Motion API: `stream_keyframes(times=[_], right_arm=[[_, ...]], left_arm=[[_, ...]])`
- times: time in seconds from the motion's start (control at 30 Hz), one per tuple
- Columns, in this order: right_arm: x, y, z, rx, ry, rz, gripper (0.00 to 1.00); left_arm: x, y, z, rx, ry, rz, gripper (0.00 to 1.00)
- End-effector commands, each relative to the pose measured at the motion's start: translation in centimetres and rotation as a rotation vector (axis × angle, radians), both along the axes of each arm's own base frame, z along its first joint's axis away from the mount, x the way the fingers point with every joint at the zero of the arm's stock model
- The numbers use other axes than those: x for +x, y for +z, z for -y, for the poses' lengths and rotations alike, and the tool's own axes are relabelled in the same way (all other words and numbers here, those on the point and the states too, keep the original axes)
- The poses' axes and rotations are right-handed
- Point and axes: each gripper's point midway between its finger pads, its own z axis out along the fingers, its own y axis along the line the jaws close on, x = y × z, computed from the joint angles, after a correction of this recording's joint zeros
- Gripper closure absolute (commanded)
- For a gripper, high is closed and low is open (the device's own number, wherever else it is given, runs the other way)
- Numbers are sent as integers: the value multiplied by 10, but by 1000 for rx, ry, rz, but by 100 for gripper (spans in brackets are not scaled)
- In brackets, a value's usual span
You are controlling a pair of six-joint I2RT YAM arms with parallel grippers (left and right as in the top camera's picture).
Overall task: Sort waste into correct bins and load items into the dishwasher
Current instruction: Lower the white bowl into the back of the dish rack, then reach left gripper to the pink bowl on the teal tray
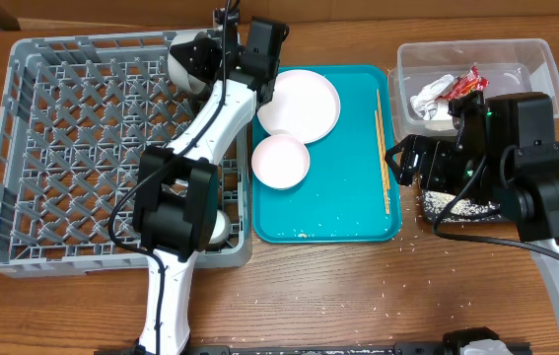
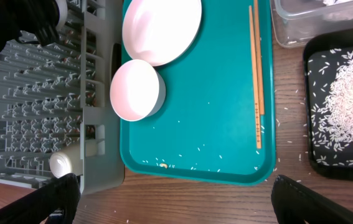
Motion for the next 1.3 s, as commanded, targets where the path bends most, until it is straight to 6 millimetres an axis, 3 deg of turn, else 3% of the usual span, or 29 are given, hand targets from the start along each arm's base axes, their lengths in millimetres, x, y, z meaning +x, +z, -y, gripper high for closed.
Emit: stream_keyframes(times=[0.0,0.1,0.27,0.3,0.37,0.43,0.5,0.77,1.13,1.27], right_arm=[[2,6,1,-1,-1,24,0],[2,6,1,-1,-1,24,0],[2,6,1,-1,-1,24,0],[2,6,1,-1,-1,24,0],[2,6,1,-1,-1,24,0],[2,6,1,-1,-1,24,0],[2,6,1,-1,-1,24,0],[2,6,1,-1,-1,24,0],[2,6,1,-1,-1,24,0],[2,6,1,-1,-1,24,0]], left_arm=[[-1,-14,-10,38,28,-52,96],[0,-14,-12,20,33,-23,96],[0,-15,7,17,-4,-23,94],[0,-15,9,15,-9,-19,87],[0,-14,14,12,-18,-11,47],[-1,-15,21,16,-30,-16,58],[-2,-15,28,20,-42,-28,60],[-6,-16,63,11,-108,-17,31],[-9,-45,93,-142,-221,-52,5],[-8,-32,103,-207,-271,-41,0]])
